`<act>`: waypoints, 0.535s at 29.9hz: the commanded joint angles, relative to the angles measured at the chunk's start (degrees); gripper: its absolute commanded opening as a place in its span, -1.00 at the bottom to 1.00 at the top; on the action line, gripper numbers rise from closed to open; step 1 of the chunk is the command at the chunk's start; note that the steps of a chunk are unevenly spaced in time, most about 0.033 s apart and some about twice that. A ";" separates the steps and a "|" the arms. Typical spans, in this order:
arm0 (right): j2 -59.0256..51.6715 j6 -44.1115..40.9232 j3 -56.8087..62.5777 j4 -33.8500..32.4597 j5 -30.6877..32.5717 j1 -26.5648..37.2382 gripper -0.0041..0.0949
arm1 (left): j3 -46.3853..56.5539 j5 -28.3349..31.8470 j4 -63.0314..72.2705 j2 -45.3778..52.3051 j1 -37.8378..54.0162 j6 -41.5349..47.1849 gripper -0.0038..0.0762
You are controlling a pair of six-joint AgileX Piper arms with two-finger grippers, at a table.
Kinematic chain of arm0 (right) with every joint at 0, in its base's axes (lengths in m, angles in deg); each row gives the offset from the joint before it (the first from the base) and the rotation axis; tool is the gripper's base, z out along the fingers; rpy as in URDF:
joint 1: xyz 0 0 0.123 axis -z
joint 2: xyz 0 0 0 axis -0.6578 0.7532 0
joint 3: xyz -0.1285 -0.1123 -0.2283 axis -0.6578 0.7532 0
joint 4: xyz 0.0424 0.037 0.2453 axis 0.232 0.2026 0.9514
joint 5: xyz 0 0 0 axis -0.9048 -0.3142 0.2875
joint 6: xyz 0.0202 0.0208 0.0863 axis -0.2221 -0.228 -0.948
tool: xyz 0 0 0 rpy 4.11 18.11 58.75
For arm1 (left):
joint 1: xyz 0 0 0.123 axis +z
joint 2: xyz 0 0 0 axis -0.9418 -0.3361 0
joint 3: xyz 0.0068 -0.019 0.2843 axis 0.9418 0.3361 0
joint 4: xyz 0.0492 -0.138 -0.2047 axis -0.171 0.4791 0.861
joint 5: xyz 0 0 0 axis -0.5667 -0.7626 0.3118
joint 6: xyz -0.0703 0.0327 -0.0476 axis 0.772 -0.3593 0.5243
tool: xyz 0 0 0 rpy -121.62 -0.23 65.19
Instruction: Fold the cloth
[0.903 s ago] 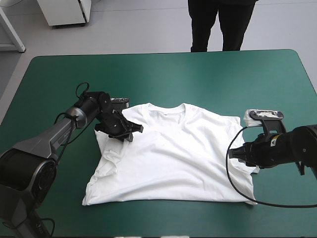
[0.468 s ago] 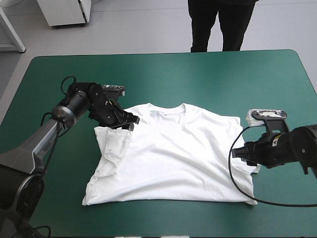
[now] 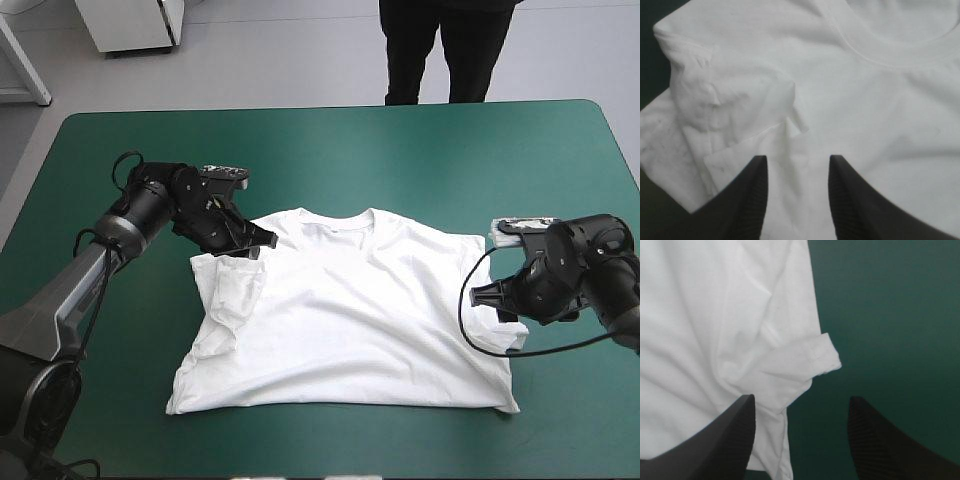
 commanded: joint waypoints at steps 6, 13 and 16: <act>0.93 4.59 5.99 7.12 -6.98 10.20 0.12 | -1.69 1.90 0.87 2.74 -0.19 0.05 -0.33; 2.56 4.71 10.84 6.20 -12.51 10.36 -0.05 | -1.69 3.04 1.52 2.74 -0.19 0.05 -0.34; 4.41 4.71 11.14 7.39 -14.10 10.36 -0.07 | -1.69 3.17 1.51 2.74 -0.19 0.05 -0.34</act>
